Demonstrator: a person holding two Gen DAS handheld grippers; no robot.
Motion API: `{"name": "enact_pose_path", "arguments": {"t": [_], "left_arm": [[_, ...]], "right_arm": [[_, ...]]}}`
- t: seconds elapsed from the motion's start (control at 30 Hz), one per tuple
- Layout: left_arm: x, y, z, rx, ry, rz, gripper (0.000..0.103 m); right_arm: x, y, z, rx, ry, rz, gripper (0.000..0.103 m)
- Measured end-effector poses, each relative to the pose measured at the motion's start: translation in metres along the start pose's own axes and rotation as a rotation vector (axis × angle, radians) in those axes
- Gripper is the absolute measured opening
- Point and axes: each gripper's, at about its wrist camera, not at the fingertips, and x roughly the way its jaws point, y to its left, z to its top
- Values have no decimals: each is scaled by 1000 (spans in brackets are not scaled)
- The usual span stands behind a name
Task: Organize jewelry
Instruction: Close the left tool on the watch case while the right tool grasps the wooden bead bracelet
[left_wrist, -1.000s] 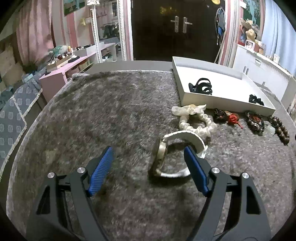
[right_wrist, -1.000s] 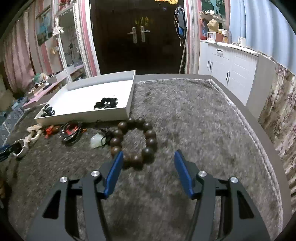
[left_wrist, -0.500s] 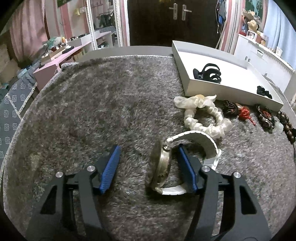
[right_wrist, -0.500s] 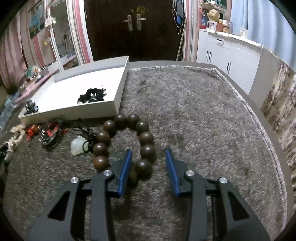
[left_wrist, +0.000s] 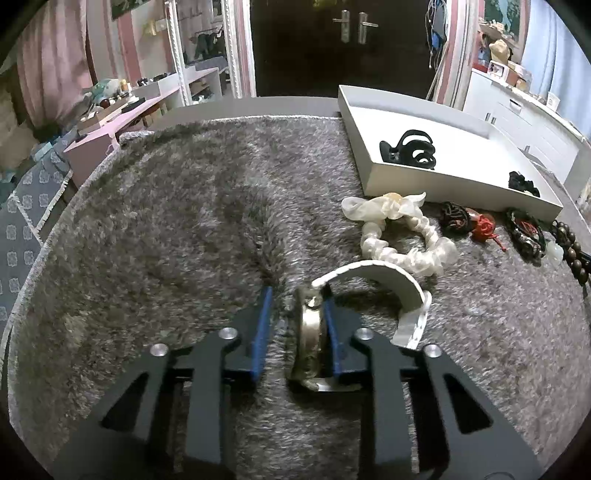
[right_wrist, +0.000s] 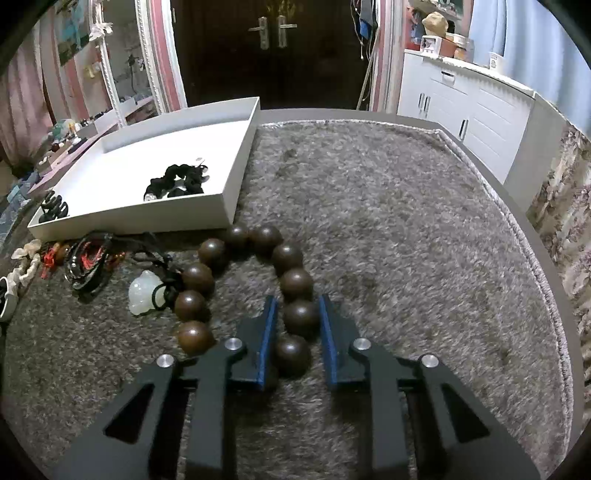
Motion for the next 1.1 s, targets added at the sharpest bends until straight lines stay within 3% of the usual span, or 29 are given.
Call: {"name": "enact_pose_path", "arguments": {"t": [0.37, 0.73, 1.1], "left_arm": [[-25, 7, -5, -9, -27, -18, 10], [-50, 4, -12, 1, -55, -35, 10], [-84, -4, 6, 25, -134, -49, 10]], "right_arm": [[-42, -9, -9, 51, -67, 89, 18], [-106, 4, -2, 4, -206, 152, 18], [-144, 12, 9, -26, -305, 176, 18]]}}
